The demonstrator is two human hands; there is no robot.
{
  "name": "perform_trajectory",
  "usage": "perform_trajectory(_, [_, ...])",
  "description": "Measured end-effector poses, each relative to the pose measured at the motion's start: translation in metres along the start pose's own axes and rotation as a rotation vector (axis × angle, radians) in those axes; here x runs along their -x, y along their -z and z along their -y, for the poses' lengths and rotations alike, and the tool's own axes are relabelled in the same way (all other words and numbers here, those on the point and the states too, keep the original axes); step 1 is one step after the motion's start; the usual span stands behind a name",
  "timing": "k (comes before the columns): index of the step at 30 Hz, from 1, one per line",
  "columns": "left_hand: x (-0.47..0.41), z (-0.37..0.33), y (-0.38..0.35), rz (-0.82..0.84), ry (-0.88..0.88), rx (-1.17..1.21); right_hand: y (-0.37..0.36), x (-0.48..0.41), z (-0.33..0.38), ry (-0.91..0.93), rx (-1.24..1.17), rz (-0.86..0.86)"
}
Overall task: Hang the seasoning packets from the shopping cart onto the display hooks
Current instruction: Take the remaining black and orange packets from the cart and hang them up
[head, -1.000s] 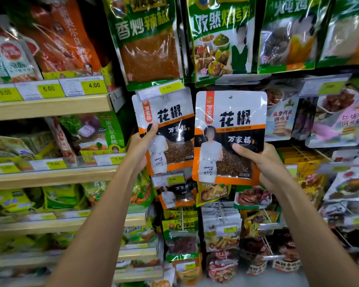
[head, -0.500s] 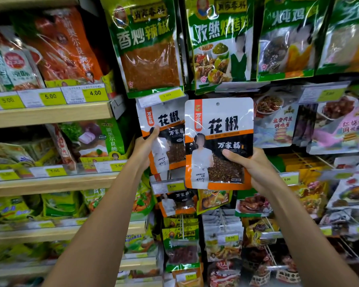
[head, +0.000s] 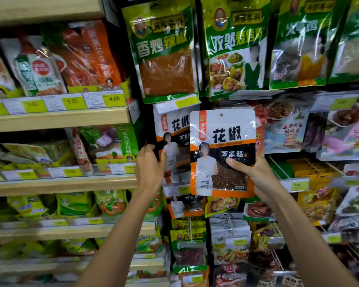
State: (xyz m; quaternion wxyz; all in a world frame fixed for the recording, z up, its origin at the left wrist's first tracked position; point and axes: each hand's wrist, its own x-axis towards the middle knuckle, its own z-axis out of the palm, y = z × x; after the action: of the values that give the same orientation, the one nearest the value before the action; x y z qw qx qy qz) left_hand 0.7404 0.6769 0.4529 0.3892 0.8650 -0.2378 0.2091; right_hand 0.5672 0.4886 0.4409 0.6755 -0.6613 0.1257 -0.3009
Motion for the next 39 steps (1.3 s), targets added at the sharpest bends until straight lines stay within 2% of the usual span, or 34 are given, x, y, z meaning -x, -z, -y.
perform_trajectory(2, [0.005, -0.002, 0.019, -0.104, -0.131, -0.048, -0.008, -0.003, 0.002, 0.008, 0.000, 0.003])
perform_trajectory(6, [-0.013, 0.000, 0.058, -0.527, -0.558, -0.127, -0.022, -0.012, 0.003, -0.005, -0.011, -0.008])
perform_trajectory(9, [-0.044, 0.008, 0.072, -0.703, -0.666, -0.283, -0.029, -0.017, -0.001, -0.027, 0.019, 0.027])
perform_trajectory(14, [-0.073, 0.036, 0.067, -0.677, -0.662, -0.439, -0.044, -0.026, -0.013, -0.065, 0.054, 0.085])
perform_trajectory(24, [-0.088, 0.055, 0.066, -0.637, -0.729, -0.400, -0.083, -0.056, -0.008, -0.033, 0.093, 0.127])
perform_trajectory(35, [-0.084, 0.054, 0.065, -0.614, -0.709, -0.382, -0.069, -0.054, -0.017, 0.029, 0.040, 0.150])
perform_trajectory(39, [-0.084, 0.054, 0.065, -0.620, -0.709, -0.376, -0.073, -0.062, -0.012, -0.006, 0.054, 0.140])
